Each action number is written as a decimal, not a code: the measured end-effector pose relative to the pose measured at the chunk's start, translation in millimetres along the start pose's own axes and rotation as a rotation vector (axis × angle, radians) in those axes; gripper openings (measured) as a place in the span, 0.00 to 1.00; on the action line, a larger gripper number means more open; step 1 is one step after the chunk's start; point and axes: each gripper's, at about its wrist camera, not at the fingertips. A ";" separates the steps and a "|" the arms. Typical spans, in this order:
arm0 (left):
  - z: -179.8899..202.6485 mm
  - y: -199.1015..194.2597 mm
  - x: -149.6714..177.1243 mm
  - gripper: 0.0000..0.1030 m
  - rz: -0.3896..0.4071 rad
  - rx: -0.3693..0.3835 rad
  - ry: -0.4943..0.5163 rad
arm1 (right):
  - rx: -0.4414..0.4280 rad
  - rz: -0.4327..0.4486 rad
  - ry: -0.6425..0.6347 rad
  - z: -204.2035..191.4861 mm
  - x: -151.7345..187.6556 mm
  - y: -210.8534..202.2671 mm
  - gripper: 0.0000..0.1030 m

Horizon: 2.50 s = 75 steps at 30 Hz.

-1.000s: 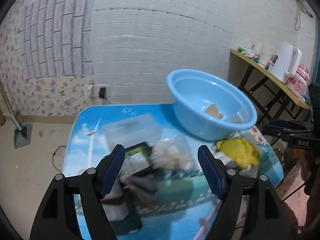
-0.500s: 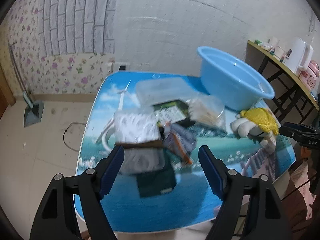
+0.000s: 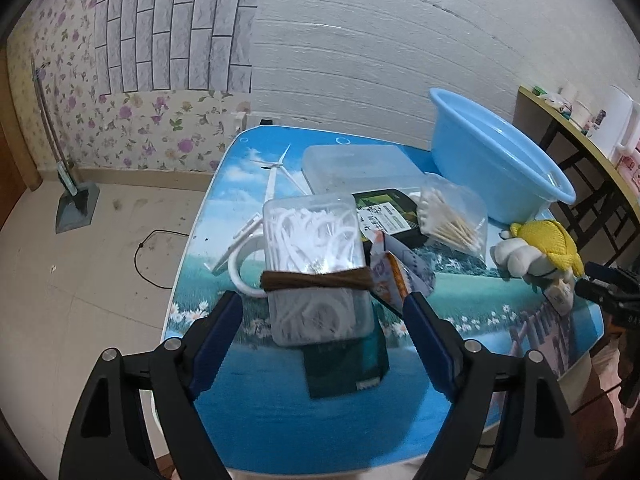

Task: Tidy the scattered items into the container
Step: 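Grasp the floss pick box with the left gripper while right grasps the Face tissue pack, then carry the floss box and tissue pack over the basin and release both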

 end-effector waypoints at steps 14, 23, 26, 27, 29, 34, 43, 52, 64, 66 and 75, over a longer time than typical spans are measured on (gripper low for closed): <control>-0.7 26.2 -7.5 0.76 -0.013 -0.007 -0.006 | 0.001 -0.043 -0.021 2.5 4.8 22.8 0.82; 0.7 14.3 -6.8 0.57 0.009 -0.004 0.005 | -0.045 -0.047 0.016 8.4 14.9 21.7 0.65; 4.6 5.4 -7.3 0.57 0.024 0.005 0.011 | -0.040 -0.042 0.024 9.7 17.5 16.7 0.65; 6.3 2.0 -7.2 0.57 0.029 0.009 0.014 | -0.036 -0.036 0.029 11.3 18.1 13.6 0.65; 9.9 -3.5 -7.0 0.57 0.035 0.017 0.019 | -0.028 -0.029 0.037 13.3 19.5 9.4 0.65; 19.9 -14.7 0.5 0.57 0.036 0.042 0.045 | -0.014 -0.011 0.065 19.0 26.7 -0.7 0.65; 33.1 -31.3 9.8 0.57 0.038 0.074 0.071 | -0.017 0.041 0.078 16.1 28.4 -21.4 0.64; 43.5 -41.5 7.8 0.57 0.056 0.090 0.093 | -0.006 0.101 0.088 13.7 18.5 -39.3 0.64; 74.9 -45.3 -8.1 0.57 0.067 0.143 0.136 | 0.000 0.179 0.065 9.1 -7.6 -62.7 0.64; 82.4 -45.1 -11.4 0.57 0.069 0.155 0.147 | -0.004 0.185 0.066 10.1 -11.7 -63.3 0.64; 119.0 -29.8 -25.8 0.57 0.058 0.191 0.188 | -0.013 0.206 0.076 18.2 -29.0 -56.3 0.64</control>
Point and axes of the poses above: each gripper's, at about its wrist camera, not at the fingertips, and y roughly the way its jaws point, z to its right, x to its underside, and after that the axes turned 13 degrees about -y, right-handed
